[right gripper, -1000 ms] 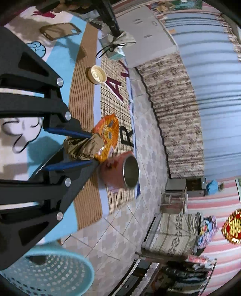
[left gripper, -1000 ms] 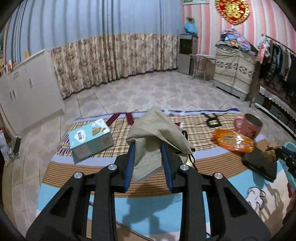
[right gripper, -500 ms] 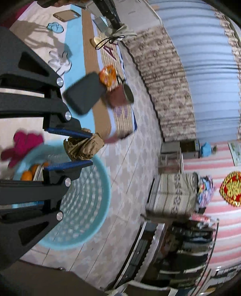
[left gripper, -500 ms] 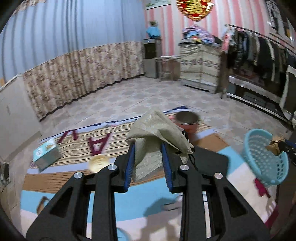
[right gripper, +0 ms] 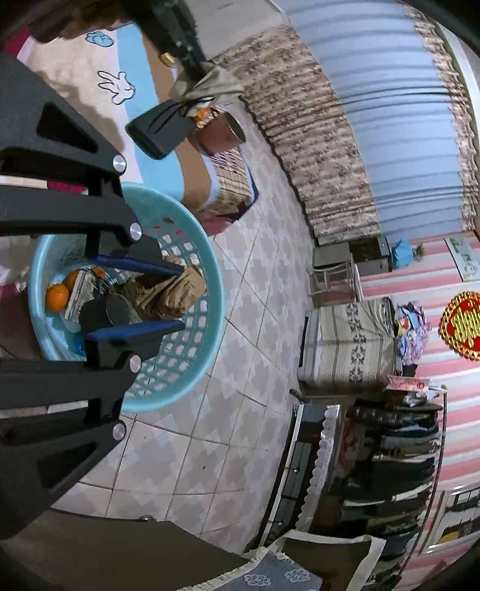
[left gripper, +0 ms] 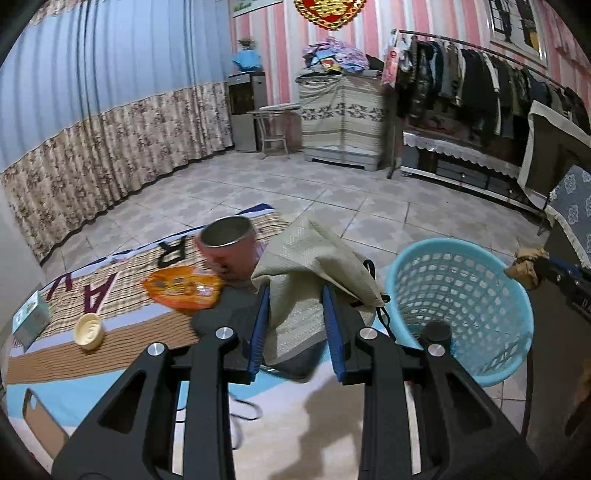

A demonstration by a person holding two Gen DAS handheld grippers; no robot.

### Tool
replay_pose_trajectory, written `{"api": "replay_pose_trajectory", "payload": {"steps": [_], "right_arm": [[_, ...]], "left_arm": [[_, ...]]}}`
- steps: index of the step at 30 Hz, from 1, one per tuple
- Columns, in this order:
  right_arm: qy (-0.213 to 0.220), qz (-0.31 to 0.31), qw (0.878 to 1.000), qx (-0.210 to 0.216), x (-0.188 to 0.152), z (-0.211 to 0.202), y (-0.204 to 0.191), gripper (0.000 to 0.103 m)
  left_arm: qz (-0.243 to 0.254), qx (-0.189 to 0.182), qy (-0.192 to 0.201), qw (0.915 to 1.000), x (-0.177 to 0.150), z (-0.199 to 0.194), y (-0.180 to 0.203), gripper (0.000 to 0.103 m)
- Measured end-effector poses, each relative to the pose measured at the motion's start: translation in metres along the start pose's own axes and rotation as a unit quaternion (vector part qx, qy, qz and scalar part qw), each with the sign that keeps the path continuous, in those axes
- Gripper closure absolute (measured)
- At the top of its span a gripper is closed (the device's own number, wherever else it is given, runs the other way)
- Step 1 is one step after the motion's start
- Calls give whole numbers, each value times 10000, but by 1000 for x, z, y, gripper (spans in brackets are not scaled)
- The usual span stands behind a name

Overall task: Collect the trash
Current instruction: 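Carry the grey and brown cloths over the blue basket with both grippers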

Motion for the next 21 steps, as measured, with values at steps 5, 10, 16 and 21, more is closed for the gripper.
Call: {"api": "replay_pose_trajectory", "payload": {"steps": [5,10,16,21], "right_arm": [[43,96,9999,-58,4,2,15,78],[-19,199,9998,-45,3,9,26,78],[-138,298,9995,-25,-5,19,36,78],[-218,357,9991,-47,-12,22,42,78]], "left_arm": [[136,-137,-67,9998,-5,12,32,75],[308,-286,-192,9989,-13,26,63,75],[666,-423,-336,9963,-29,46,98,74],[781,-450,-363,9953,-28,53,109,68]]}}
Point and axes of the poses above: each gripper's, at about its wrist camera, not at the fingertips, and z roughly the way its jaws point, y to its right, x to its top, the point moved 7 cm from there along z, roughly the way its jaws point, and after that the axes turned 13 degrees about -z, right-handed, at the moved point
